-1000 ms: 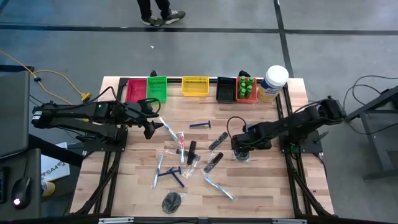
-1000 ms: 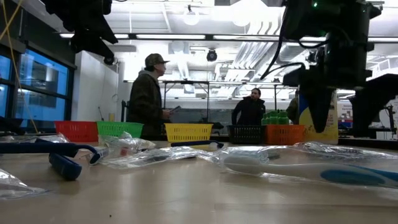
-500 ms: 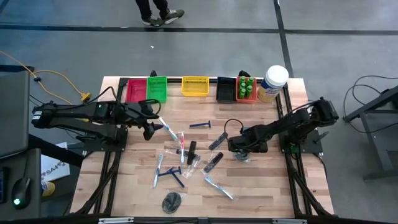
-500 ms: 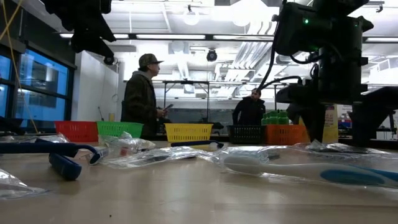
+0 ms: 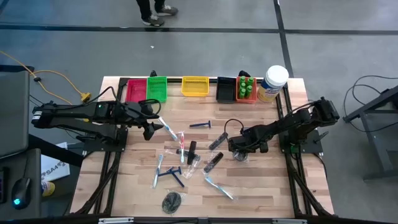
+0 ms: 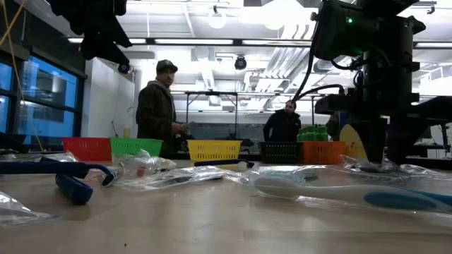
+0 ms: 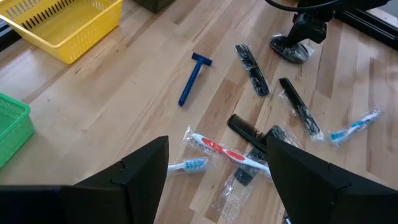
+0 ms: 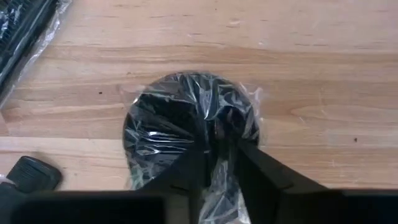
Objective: Pick & Place Travel size toiletries
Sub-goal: Put the black hairbrush into the black bin
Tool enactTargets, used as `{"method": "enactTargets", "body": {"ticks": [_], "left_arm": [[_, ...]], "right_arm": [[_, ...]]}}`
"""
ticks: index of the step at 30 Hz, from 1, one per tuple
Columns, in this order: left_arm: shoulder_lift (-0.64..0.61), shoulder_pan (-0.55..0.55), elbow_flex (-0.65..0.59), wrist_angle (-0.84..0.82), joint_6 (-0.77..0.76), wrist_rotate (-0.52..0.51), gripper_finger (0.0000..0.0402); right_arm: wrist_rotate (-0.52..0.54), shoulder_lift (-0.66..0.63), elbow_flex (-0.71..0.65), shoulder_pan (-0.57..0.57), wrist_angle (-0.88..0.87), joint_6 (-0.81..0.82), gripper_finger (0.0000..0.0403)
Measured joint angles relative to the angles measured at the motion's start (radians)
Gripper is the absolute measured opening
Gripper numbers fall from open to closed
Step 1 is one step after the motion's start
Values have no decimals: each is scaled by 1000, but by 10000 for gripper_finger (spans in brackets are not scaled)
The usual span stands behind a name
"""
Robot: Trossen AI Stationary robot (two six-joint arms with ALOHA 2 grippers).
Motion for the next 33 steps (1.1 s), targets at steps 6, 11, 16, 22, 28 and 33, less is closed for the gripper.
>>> {"method": "enactTargets", "body": {"ticks": [6,11,16,22,28,33], "left_arm": [[0,0,0,0,0,0,261],[0,0,0,-1,0,2,261],[0,0,0,-1,0,15,261],[0,0,0,-2,0,16,261],[0,0,0,0,0,16,261],[0,0,0,1,0,15,261]], "right_arm": [[0,-7,0,0,2,-10,10],[0,-7,0,0,2,-10,3],[-15,-13,-1,0,5,-10,3],[21,-75,-2,0,9,-13,3],[95,-142,-2,-1,4,-24,3],[144,-172,-2,0,7,-35,3]]}}
